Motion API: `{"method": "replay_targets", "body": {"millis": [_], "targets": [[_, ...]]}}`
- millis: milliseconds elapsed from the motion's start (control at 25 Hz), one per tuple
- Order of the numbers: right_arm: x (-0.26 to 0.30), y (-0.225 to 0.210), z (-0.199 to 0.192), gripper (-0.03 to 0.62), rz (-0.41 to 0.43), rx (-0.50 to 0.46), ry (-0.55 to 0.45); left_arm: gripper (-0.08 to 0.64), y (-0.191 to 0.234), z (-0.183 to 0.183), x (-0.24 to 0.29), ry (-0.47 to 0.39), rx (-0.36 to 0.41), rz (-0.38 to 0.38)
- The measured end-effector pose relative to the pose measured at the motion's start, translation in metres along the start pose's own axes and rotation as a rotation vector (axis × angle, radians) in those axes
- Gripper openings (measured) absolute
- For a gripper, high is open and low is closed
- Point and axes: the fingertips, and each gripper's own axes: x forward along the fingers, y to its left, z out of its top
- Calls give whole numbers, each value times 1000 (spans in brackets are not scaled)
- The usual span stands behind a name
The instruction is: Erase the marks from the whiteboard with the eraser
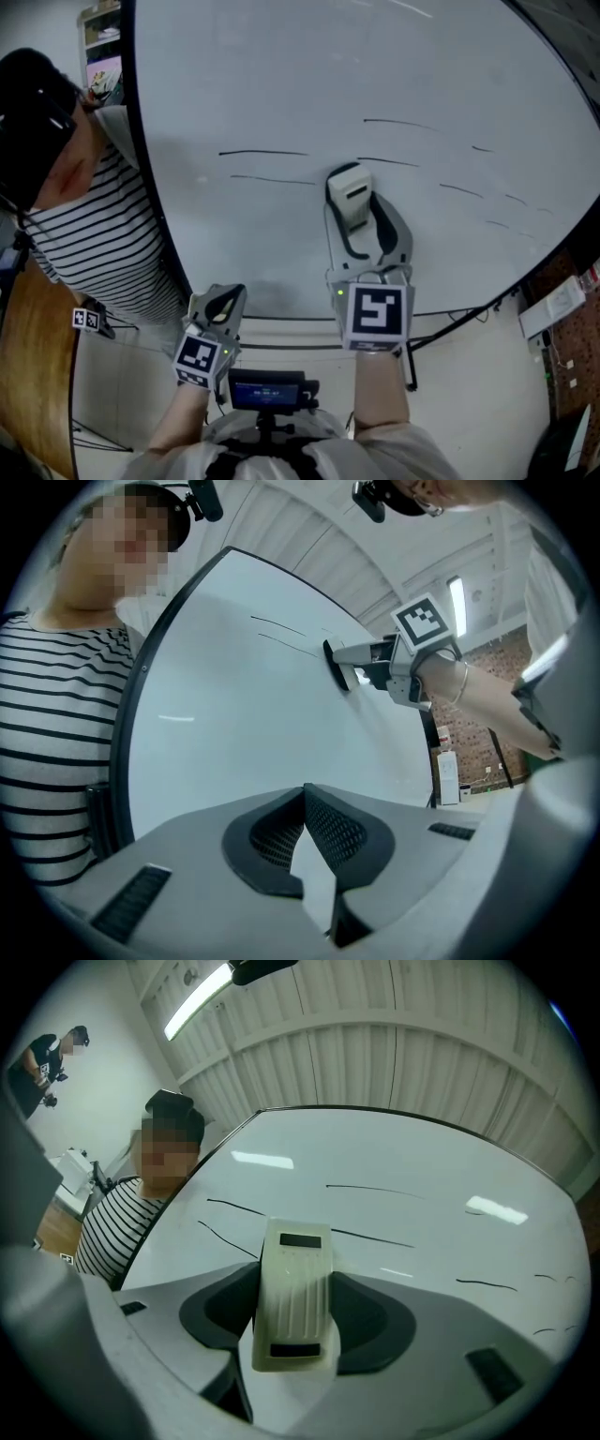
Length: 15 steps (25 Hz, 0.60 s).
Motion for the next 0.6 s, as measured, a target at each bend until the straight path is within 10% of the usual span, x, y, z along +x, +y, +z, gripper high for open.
{"method": "replay_targets", "body": {"millis": [600], "targets": [[-33, -106, -53, 247, -182, 95, 89, 6, -21, 3, 16, 1, -1, -25]]}}
